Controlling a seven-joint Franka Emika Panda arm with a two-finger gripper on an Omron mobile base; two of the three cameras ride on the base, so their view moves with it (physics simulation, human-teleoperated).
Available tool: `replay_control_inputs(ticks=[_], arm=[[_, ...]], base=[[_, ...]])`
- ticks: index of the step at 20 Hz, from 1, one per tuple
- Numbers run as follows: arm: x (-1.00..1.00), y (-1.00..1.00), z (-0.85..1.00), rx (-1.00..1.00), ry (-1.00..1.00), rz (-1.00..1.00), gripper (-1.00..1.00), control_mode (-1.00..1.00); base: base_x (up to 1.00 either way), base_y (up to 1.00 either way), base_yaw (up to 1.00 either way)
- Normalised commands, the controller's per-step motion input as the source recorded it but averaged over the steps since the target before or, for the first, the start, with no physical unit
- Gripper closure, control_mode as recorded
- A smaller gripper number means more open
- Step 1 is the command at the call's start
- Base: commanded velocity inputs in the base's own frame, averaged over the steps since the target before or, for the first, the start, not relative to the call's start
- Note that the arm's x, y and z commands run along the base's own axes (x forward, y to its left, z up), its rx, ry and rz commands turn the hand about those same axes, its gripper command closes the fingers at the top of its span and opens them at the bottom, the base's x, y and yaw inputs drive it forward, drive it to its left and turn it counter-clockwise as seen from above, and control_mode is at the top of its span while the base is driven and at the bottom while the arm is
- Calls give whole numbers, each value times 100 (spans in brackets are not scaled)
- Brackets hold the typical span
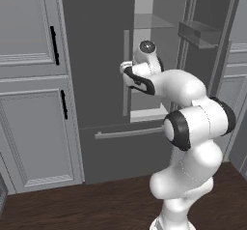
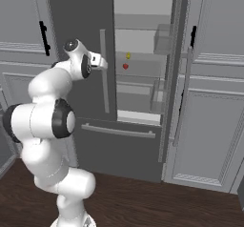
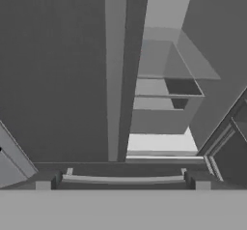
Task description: Take the strawberry from the fridge and place it on top of the pancake, located on the dining counter.
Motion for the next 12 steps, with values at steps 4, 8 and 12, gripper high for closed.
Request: replay_control_inputs(ticks=[4, 8, 12], arm=[[72, 0, 0, 14, 0, 6, -100, -100], [49, 0, -3, 4, -5, 1, -100, -100], [49, 6, -3, 0, -11, 0, -100, -100]], base=[[0, 0, 0], [0, 0, 0], [0, 0, 0]])
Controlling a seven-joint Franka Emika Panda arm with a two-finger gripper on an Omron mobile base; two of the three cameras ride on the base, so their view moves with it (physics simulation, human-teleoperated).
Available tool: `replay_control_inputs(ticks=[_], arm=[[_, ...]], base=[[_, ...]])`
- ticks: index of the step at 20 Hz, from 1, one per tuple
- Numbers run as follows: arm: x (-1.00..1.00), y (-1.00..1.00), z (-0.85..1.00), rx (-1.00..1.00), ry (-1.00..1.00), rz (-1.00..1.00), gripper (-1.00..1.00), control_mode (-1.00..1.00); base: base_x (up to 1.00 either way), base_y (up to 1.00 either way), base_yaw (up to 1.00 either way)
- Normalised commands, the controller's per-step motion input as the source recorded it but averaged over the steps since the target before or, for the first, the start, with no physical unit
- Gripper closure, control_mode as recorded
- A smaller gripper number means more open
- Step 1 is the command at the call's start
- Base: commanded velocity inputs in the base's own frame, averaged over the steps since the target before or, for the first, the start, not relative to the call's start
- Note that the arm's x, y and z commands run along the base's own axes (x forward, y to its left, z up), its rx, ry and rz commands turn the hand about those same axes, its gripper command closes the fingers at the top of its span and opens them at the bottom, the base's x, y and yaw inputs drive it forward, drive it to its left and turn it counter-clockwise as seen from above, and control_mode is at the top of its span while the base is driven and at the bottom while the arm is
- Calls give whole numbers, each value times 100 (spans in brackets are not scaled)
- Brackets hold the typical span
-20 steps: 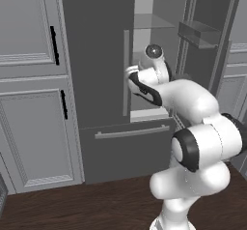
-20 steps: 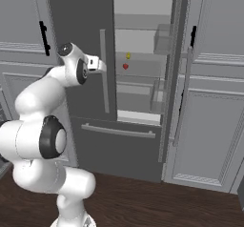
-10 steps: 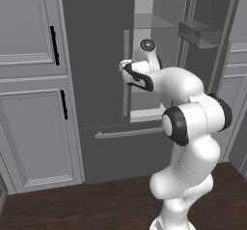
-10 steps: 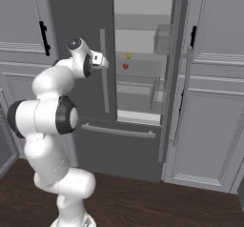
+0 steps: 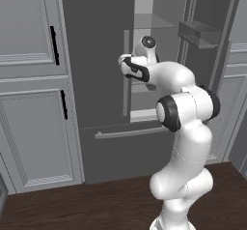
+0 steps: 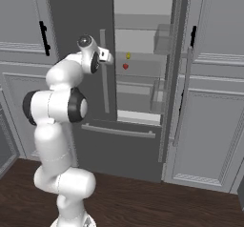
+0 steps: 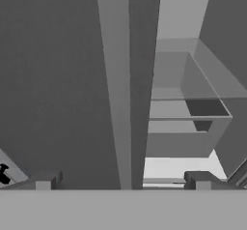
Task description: Take the strawberry from the fridge and place it on top of the pancake, located on the dining counter.
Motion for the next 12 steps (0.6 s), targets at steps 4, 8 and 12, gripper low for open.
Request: replay_control_inputs(ticks=[4, 8, 12], arm=[[46, 9, -2, -2, -6, 0, -100, -100], [51, 2, -6, -2, 0, -1, -100, -100], [58, 8, -1, -3, 0, -5, -100, -100]], base=[[0, 0, 0], [0, 0, 0], [0, 0, 0]])
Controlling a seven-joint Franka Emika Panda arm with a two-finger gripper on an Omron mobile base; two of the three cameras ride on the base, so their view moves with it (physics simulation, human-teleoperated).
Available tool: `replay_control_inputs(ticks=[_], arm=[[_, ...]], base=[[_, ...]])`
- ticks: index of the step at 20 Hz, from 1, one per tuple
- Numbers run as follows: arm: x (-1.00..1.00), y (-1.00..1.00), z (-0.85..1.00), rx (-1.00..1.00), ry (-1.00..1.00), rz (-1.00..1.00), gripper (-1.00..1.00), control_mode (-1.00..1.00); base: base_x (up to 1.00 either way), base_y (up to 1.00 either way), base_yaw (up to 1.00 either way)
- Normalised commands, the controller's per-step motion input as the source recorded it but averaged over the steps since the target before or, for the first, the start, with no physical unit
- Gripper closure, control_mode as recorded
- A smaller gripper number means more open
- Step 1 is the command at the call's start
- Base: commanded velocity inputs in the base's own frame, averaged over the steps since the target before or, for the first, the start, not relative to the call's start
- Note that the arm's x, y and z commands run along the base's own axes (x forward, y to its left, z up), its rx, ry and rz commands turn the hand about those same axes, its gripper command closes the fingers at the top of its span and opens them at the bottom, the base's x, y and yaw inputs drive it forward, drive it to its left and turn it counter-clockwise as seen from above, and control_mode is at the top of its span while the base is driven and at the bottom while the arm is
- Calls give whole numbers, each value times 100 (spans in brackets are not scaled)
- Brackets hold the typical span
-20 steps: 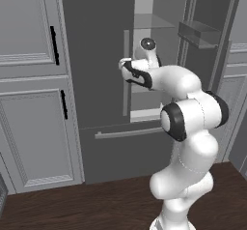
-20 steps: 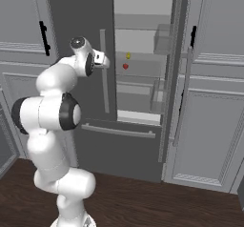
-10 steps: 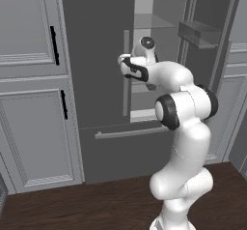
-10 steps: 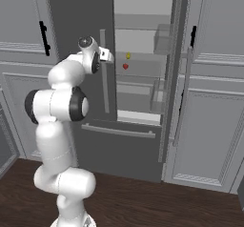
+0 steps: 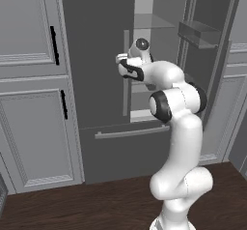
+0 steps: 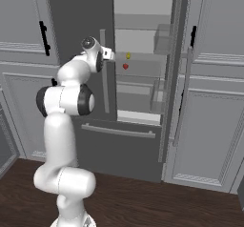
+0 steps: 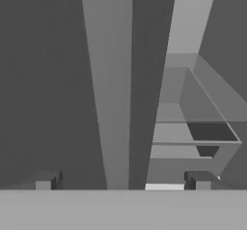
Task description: Take the strawberry from the fridge and place it on top of the pancake, located on the dining counter.
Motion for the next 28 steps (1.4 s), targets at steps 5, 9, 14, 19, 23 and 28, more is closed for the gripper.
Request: replay_control_inputs(ticks=[5, 9, 14, 19, 23, 28], arm=[[51, 22, -1, -4, 0, -6, -100, -100], [38, 11, -7, -2, 0, -5, -100, -100], [37, 0, -19, 0, 0, -1, -100, -100], [39, -22, -24, 0, 0, 0, -100, -100], [34, -40, -16, 0, 0, 0, -100, -100], [16, -26, -8, 4, -4, 1, -100, -100]], base=[[0, 0, 0], [0, 0, 0], [0, 0, 0], [0, 0, 0], [0, 0, 0], [0, 0, 0]])
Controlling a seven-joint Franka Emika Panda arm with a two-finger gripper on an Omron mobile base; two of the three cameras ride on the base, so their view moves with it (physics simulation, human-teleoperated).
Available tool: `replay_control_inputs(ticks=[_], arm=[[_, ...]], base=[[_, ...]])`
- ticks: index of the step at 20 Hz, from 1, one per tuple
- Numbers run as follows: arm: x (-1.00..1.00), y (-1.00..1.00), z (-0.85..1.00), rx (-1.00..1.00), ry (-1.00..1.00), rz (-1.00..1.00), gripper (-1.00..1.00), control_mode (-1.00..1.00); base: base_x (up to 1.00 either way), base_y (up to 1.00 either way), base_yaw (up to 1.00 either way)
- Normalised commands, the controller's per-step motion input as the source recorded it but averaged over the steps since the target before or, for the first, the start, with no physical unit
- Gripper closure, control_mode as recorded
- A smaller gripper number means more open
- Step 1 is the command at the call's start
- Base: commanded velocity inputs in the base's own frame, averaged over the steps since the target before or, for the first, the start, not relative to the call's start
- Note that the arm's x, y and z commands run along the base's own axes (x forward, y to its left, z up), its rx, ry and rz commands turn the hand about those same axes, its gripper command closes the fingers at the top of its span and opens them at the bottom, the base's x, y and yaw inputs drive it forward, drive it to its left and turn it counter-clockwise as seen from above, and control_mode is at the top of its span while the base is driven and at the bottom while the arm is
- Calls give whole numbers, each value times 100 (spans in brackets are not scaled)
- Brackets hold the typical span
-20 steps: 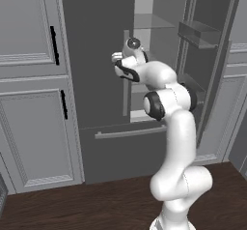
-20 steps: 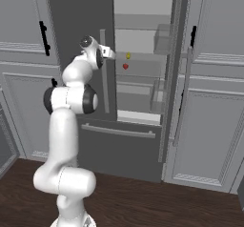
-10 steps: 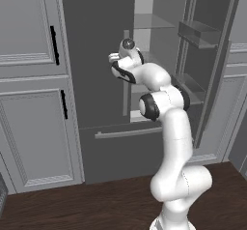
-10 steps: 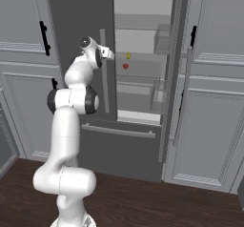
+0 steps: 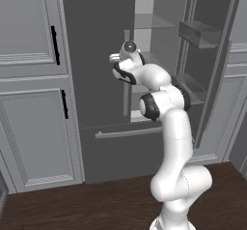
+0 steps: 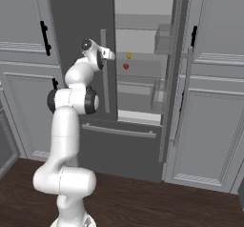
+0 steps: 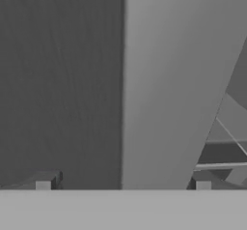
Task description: Take the strawberry from the fridge and place it on top of the pancake, located on the dining counter.
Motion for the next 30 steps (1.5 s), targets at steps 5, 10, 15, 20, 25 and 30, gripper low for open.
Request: replay_control_inputs(ticks=[5, 10, 15, 20, 25, 30], arm=[[3, -11, 0, 2, -2, 0, 100, -100], [-34, -1, 0, 2, -1, -3, 100, -100], [-79, 0, 0, 1, -5, -9, 100, -100], [-78, 16, 0, -1, -1, -27, 100, -100], [-91, 18, 2, -4, 0, -32, 100, -100], [-95, 40, 0, -13, 0, -27, 100, -100]], base=[[0, 0, 0], [0, 0, 0], [0, 0, 0], [0, 0, 0], [0, 0, 0], [0, 0, 0]])
